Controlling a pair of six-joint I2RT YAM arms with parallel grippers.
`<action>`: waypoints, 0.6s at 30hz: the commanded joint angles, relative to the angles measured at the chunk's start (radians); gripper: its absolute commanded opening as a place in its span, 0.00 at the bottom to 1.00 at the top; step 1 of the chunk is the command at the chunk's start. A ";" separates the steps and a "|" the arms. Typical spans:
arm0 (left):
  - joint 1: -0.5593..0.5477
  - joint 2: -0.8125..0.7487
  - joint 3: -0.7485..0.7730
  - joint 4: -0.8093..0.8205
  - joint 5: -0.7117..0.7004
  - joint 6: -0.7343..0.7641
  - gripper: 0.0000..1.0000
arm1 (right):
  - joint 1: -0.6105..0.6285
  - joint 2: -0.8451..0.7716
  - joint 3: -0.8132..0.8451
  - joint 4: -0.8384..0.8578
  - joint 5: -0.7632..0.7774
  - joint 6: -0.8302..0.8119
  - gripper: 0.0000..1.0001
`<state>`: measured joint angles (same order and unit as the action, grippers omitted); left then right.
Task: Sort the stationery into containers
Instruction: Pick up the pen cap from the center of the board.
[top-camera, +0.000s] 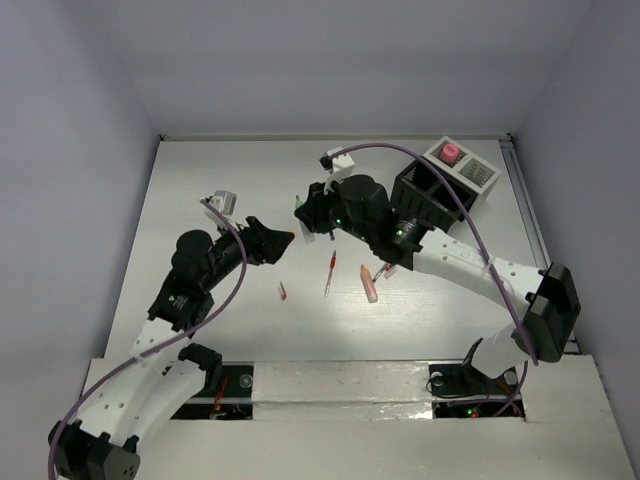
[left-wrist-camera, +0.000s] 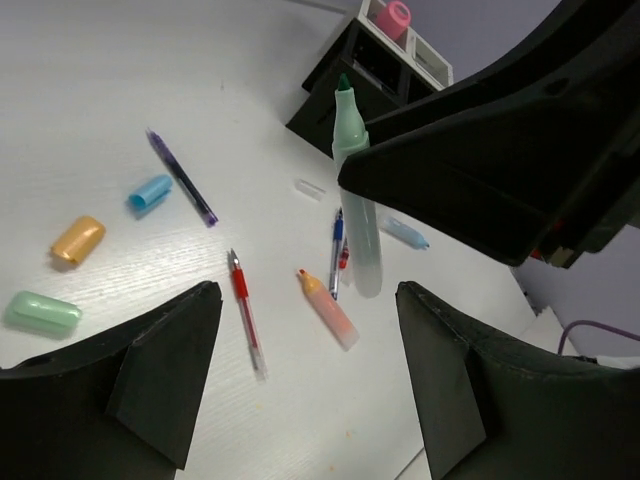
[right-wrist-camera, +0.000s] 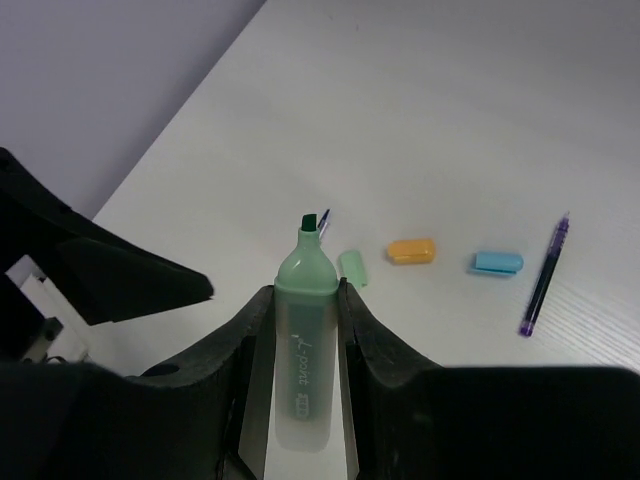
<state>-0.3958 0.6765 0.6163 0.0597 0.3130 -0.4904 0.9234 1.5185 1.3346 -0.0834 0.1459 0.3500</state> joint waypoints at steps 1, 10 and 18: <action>-0.026 0.032 -0.052 0.212 0.031 -0.114 0.67 | 0.008 -0.007 -0.046 0.103 -0.015 0.040 0.13; -0.184 0.176 -0.064 0.327 -0.096 -0.106 0.59 | 0.026 -0.020 -0.071 0.148 -0.025 0.053 0.14; -0.207 0.201 -0.093 0.405 -0.187 -0.105 0.39 | 0.026 -0.007 -0.087 0.154 -0.049 0.067 0.15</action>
<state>-0.5968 0.8921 0.5293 0.3550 0.1841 -0.5949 0.9382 1.5192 1.2594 0.0021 0.1127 0.4004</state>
